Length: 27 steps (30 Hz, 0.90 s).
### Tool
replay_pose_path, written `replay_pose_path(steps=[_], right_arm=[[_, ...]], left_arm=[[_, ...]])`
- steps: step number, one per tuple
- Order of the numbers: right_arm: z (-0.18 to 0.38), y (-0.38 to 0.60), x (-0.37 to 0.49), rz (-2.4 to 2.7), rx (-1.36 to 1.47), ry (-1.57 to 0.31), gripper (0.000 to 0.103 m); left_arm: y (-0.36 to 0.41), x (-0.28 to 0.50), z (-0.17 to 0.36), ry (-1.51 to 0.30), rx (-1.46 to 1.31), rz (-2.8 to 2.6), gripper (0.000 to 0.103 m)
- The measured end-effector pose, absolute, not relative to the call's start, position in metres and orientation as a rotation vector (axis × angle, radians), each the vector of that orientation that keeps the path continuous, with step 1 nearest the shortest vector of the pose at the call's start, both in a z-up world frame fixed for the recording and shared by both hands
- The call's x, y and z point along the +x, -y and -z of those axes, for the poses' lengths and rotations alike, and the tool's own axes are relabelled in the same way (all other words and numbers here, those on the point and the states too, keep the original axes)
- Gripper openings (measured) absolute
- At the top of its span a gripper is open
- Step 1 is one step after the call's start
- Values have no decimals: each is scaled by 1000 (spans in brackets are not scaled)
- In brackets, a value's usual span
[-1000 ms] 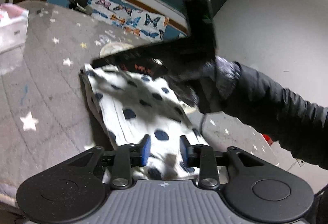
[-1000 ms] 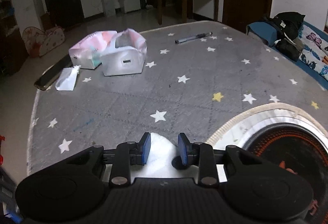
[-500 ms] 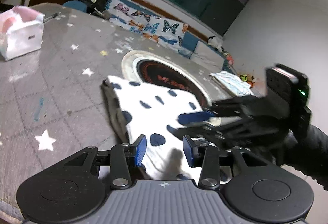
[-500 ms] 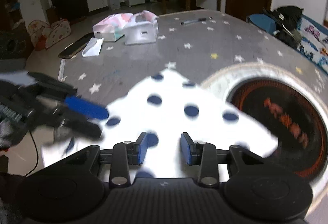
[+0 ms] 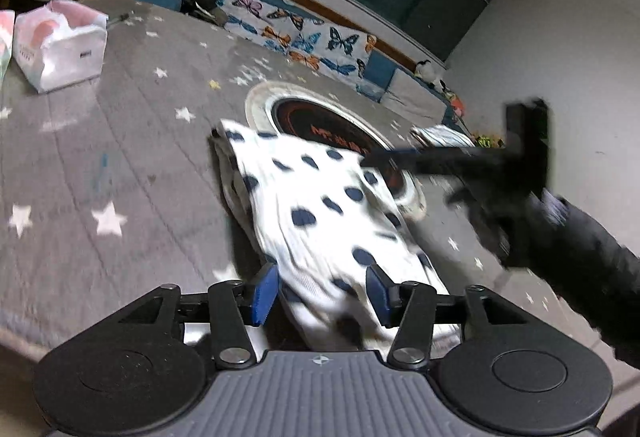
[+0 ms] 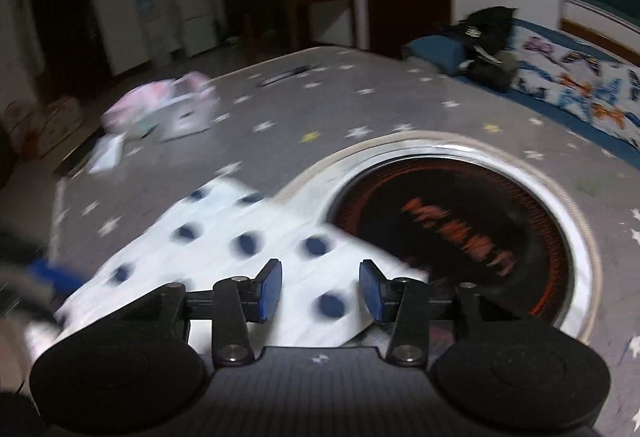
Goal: Fold clothes
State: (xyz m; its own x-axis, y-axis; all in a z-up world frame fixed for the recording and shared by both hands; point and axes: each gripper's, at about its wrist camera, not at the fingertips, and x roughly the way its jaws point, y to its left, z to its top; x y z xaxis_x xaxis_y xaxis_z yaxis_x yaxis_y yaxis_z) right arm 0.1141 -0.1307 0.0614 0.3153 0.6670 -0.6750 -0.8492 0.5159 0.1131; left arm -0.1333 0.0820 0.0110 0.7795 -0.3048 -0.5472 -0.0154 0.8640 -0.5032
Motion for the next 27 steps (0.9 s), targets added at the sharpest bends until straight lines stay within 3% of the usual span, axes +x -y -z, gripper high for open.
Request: replay_pose_path(steps=[11,17,27], right_arm=[[-27,126,166,-1055,-136,-902,49],[-32,137,157,-1032,-140,-911,16],[-45,200,138,-786,-106,-848,11]], left_arm=[[-72,-155,-7,-722,-539,239,55],[-70,-148,-1,-749,-512,238,55],[-71,-97,-1,-728,-437,202,55]])
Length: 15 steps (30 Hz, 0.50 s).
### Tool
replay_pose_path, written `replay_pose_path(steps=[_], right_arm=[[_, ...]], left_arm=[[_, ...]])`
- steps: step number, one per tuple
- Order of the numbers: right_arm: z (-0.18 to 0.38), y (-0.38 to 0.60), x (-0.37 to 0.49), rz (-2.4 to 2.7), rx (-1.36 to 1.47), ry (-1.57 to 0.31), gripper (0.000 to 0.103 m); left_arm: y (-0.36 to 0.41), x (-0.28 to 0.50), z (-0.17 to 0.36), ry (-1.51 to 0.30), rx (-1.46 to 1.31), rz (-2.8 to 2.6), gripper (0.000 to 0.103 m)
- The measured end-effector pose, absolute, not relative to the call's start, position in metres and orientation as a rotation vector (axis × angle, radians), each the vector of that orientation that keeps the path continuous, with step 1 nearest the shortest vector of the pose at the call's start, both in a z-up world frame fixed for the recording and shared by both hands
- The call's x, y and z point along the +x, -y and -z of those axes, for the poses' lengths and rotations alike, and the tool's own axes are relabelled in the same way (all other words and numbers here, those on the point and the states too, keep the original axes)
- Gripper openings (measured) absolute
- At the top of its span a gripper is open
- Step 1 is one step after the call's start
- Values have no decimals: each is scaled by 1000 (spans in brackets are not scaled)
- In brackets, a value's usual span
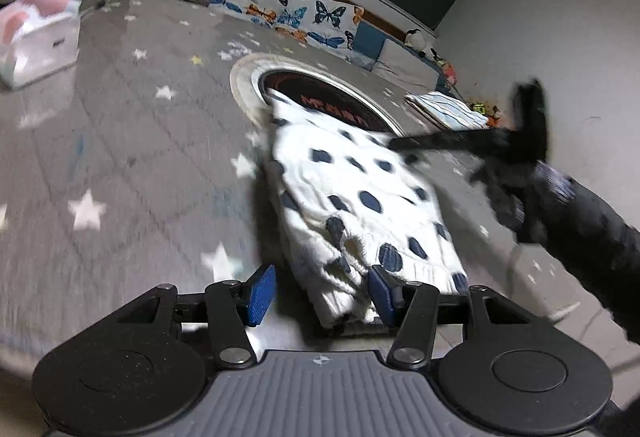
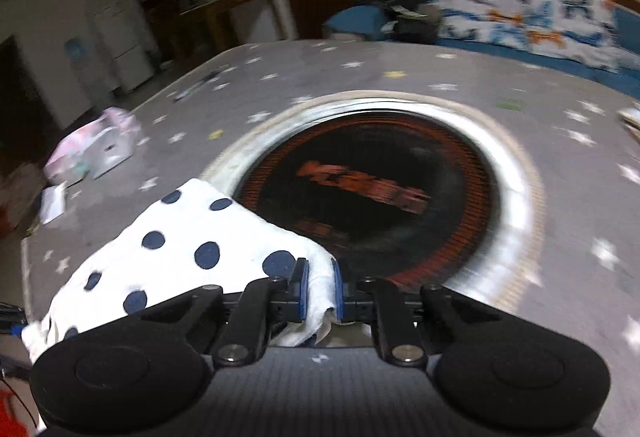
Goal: Fold clothes
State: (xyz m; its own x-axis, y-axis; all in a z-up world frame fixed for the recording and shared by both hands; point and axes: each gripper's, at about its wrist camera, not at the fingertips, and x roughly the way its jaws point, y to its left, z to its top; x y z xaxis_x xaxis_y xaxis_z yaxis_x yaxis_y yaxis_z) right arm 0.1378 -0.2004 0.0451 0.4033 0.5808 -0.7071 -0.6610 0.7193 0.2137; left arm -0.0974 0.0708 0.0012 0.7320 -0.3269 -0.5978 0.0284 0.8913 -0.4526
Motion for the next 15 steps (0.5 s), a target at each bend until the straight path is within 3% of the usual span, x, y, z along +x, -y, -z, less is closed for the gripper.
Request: replay_pose_path(steps=[15], right_arm=[[-41,323,78,-328,17,-815,12]], left_arm=[[-35,47,-3,-723,-307,208,55]])
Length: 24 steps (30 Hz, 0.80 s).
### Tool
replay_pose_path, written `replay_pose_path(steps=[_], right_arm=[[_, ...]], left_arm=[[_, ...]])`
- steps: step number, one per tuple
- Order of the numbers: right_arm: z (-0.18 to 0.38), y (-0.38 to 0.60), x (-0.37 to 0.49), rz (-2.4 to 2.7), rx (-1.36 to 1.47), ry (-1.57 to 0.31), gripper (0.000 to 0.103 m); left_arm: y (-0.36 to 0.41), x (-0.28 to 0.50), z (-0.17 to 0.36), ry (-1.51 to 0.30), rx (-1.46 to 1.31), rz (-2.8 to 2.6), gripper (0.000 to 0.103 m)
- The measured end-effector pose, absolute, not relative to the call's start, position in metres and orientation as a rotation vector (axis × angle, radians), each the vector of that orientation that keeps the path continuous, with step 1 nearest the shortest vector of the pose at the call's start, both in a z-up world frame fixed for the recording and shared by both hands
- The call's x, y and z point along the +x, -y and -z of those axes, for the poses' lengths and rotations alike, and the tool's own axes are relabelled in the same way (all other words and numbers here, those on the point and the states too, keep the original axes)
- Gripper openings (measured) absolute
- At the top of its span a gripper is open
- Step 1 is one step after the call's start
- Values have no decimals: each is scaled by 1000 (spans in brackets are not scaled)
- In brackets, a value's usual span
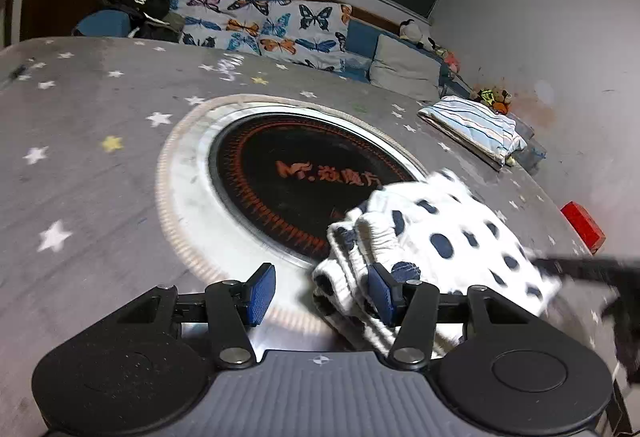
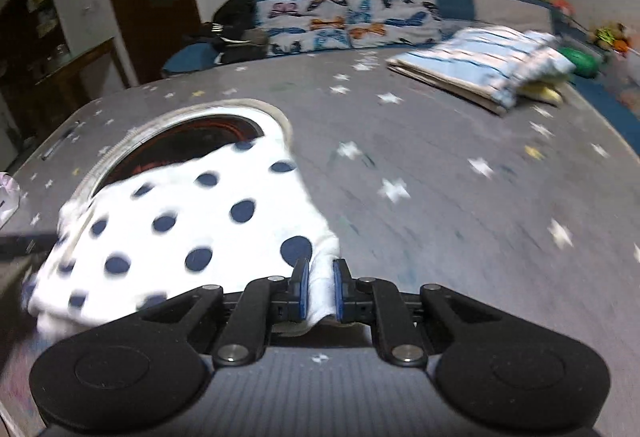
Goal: Fold clothes
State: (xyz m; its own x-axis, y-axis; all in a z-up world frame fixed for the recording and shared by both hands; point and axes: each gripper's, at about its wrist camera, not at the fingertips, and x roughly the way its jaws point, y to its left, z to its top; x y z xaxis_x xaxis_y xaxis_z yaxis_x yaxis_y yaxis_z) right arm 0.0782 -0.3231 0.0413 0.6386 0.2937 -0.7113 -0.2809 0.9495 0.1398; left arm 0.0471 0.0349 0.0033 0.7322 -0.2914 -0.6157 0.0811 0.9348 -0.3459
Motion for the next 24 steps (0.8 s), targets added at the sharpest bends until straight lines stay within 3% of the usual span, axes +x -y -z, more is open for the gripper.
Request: replay_pose_path(steps=[7,12,14,24], right_arm=[[-54,328,56,-322,-40,-756,22],[-72,300,47,-495,-131,-688,25],[-76,282,40,-593,-190,-660,40],[-50,173,-9,-884,-764,-451,48]], left_arm=[[-38,54,-6,-730,-316,212,55],[-42,42,-10,-732,-349,196,63],[-44,39,-12,-733,-372,194,67],[-48,22,-18,-740,-490,183,78]])
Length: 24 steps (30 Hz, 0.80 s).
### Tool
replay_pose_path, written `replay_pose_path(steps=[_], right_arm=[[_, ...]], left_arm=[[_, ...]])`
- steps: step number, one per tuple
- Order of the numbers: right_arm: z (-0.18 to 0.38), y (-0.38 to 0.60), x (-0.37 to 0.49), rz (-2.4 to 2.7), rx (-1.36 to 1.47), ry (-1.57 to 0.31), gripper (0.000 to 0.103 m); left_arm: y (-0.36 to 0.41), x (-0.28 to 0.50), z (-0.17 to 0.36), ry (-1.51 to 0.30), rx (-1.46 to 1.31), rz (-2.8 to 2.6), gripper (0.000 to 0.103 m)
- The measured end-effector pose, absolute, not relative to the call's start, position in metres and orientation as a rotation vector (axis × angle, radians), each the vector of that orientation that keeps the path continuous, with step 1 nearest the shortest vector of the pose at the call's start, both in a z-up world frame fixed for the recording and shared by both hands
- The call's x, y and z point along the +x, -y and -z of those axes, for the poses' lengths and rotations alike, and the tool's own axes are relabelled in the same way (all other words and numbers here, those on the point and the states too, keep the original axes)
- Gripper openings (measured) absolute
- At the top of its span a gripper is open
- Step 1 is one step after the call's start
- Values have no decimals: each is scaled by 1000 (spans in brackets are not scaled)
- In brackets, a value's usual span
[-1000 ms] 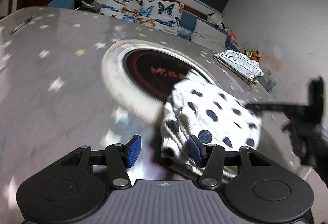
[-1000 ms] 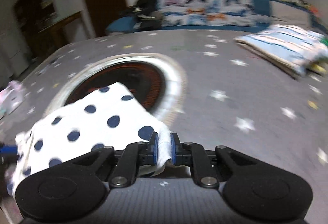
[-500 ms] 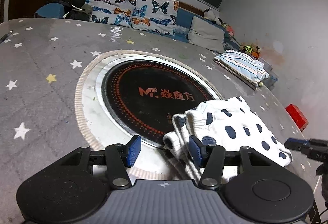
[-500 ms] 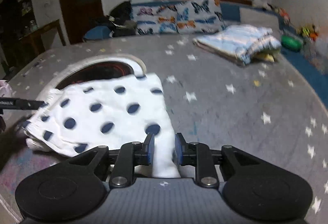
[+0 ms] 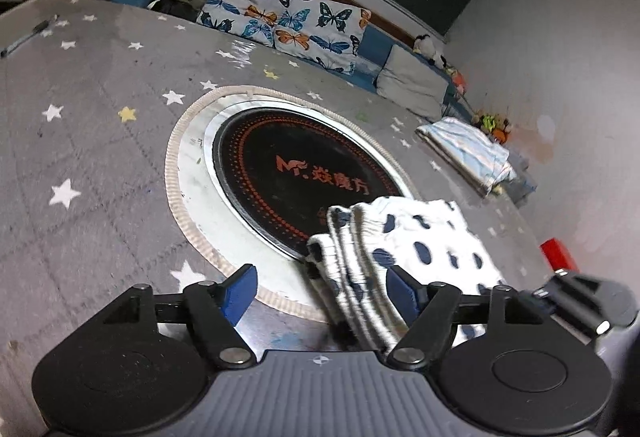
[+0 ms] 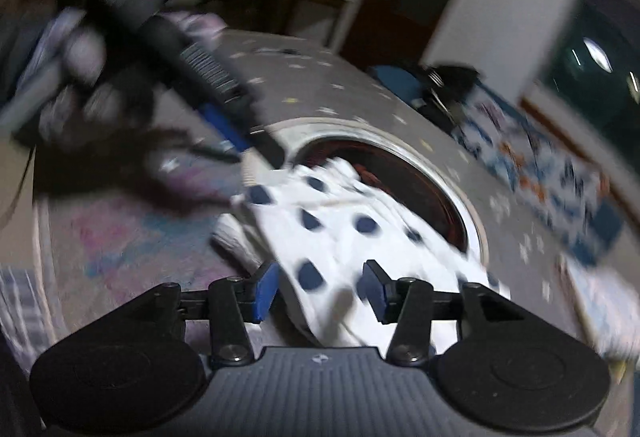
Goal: Fold clothes
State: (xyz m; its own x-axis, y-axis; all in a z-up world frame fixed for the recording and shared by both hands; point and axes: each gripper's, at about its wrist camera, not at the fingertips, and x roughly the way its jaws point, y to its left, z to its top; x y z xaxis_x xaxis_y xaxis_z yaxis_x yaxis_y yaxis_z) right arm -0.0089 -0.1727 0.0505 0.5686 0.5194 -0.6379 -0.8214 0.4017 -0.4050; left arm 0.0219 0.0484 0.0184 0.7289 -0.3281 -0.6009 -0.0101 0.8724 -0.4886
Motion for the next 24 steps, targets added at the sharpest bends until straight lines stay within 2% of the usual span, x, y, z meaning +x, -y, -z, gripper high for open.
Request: replay_pose_path(steps=[2,8,14,17,24], right_arm=[[-44,158,-16,-916,-847,-417,48],[-22,127,-33,-950,-1054,-336,47],[-12,117,-32,-950,-1079,-318,44],[-11,117,-30,-953,-1046,-331,33],[-37,131,-15,-941,-809,-390,22]], left_arm=[[-48,20,-19,-743,-511,183,86],[-46,16,-19,-754,-581,183,91],[-45,18,-15,-774,-660,186,92],[-44,20,-12,-784,-704,185,93],[-39,27,-2,-822,-830,184,93]])
